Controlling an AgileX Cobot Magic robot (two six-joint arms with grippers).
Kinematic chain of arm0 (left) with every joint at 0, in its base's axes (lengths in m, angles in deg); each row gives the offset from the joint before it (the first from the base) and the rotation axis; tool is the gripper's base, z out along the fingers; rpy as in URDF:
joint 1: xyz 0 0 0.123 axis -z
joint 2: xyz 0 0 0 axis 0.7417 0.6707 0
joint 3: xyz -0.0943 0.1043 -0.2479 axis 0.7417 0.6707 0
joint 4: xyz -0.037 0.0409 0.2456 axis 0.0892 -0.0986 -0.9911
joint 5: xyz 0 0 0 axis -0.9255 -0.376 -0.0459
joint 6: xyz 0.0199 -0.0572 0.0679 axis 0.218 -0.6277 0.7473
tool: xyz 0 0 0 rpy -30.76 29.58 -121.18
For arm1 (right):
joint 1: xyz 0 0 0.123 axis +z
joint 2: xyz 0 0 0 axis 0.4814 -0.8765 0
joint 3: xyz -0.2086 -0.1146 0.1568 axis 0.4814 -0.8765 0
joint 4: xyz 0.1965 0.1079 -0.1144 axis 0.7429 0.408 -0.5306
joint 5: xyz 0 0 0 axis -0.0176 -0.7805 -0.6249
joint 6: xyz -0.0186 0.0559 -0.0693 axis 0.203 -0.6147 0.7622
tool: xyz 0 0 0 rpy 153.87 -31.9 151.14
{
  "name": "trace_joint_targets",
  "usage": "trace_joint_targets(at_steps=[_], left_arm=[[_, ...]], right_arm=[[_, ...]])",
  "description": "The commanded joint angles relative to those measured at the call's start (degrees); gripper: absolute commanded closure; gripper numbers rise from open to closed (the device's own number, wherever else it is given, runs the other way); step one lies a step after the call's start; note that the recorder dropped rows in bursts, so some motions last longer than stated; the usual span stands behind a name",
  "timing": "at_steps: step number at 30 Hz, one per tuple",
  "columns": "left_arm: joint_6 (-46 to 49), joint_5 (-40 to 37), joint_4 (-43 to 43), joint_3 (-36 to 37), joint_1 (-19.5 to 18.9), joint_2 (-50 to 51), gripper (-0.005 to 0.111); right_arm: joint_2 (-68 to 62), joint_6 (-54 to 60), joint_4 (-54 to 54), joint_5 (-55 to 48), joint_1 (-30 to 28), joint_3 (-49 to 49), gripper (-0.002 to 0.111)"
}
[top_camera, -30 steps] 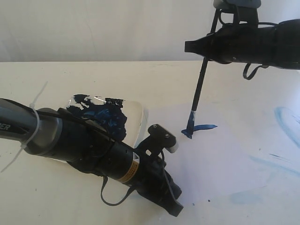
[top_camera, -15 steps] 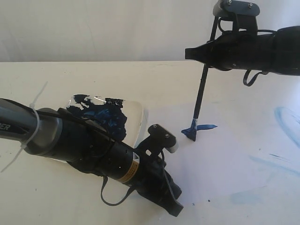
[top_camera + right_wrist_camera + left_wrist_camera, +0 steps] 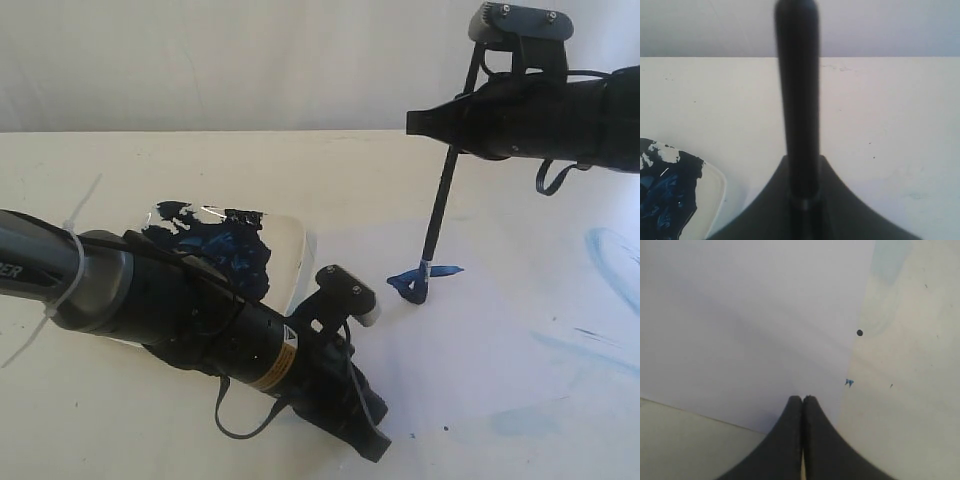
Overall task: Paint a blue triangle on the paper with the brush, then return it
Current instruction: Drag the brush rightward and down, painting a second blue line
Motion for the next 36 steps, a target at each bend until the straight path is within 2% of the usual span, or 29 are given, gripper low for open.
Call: trace_joint_targets(at_steps=[1, 36], left_arm=[[-0.1, -0.83, -0.91, 0.11, -0.16, 0.13, 0.107], [-0.8, -0.61, -0.68, 0.11, -0.16, 0.13, 0.107]], right_arm=[[1.15, 0.07, -0.19, 0.76, -0.03, -1.73, 0.108], [11.89, 0.21, -0.19, 11.59, -0.03, -10.33, 0.108]])
